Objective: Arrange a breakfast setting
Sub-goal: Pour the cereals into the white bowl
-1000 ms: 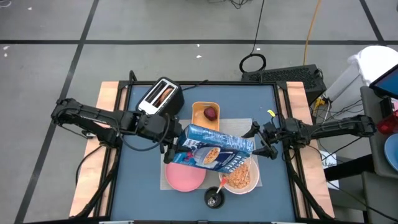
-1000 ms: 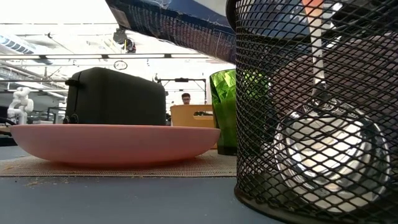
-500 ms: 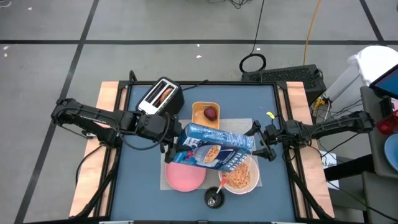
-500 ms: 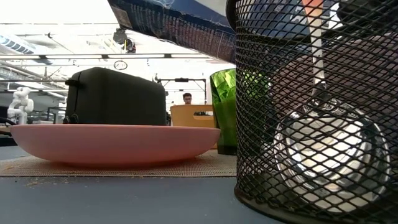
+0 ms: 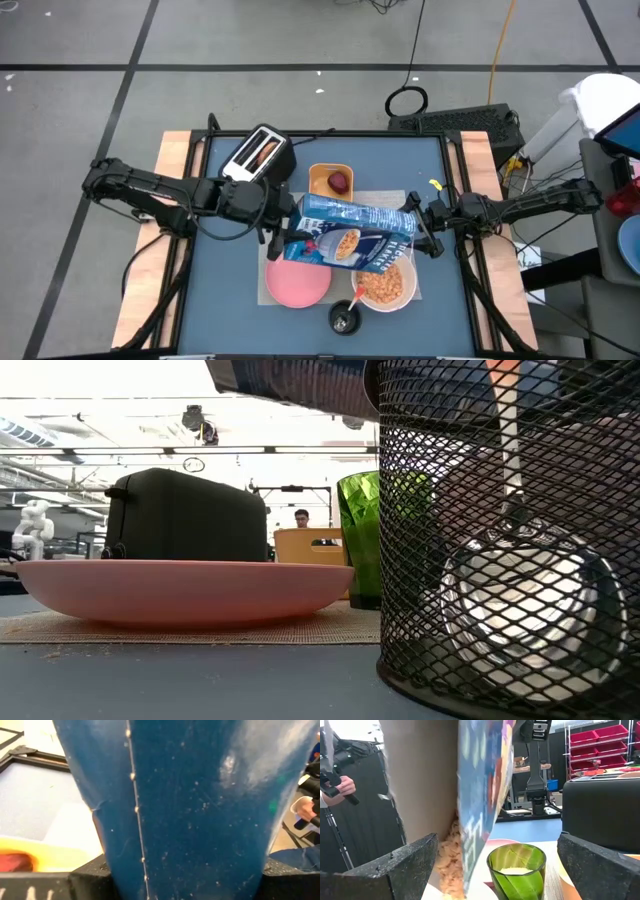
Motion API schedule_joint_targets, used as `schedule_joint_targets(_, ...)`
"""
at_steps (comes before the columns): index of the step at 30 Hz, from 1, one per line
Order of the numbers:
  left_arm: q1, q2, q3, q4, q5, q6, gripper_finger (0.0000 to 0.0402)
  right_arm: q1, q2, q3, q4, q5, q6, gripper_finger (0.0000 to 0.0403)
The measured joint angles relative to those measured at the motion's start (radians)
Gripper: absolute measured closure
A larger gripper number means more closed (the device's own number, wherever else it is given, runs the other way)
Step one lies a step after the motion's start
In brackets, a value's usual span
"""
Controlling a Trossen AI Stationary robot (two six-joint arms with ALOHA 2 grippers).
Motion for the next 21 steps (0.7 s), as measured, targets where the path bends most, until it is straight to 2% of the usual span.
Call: schedule_joint_targets(21,-0.001,-0.027,0.000,0.078,0.030,0.026,0.0179,0.000,0.000,0.000,-0.001,0.000,0.002,0.0010)
